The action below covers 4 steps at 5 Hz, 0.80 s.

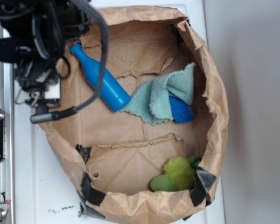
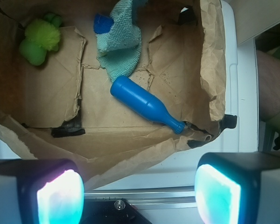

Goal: Grab the blue bottle.

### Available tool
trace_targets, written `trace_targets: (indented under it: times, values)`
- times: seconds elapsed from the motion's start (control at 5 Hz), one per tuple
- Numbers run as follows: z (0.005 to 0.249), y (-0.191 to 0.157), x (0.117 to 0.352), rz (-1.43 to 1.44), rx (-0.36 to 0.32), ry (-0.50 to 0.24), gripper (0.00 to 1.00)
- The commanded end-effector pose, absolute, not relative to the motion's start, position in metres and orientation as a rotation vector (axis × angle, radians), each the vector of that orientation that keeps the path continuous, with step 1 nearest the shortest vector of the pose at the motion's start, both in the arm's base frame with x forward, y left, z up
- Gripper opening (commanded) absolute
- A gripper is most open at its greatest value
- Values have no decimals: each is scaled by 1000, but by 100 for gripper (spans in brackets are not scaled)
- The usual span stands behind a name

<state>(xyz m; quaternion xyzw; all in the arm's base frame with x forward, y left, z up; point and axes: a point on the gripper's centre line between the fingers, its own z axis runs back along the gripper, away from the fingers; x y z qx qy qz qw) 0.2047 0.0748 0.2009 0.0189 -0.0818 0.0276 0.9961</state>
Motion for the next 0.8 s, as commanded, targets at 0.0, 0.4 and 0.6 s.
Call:
trace_targets:
  times: [0.0, 0.4, 0.6]
  values:
    - [209, 83, 204, 93, 50, -188, 100]
    - [189, 85, 259, -294, 4, -362, 100]
    - [187, 87, 265, -461, 15, -364, 100]
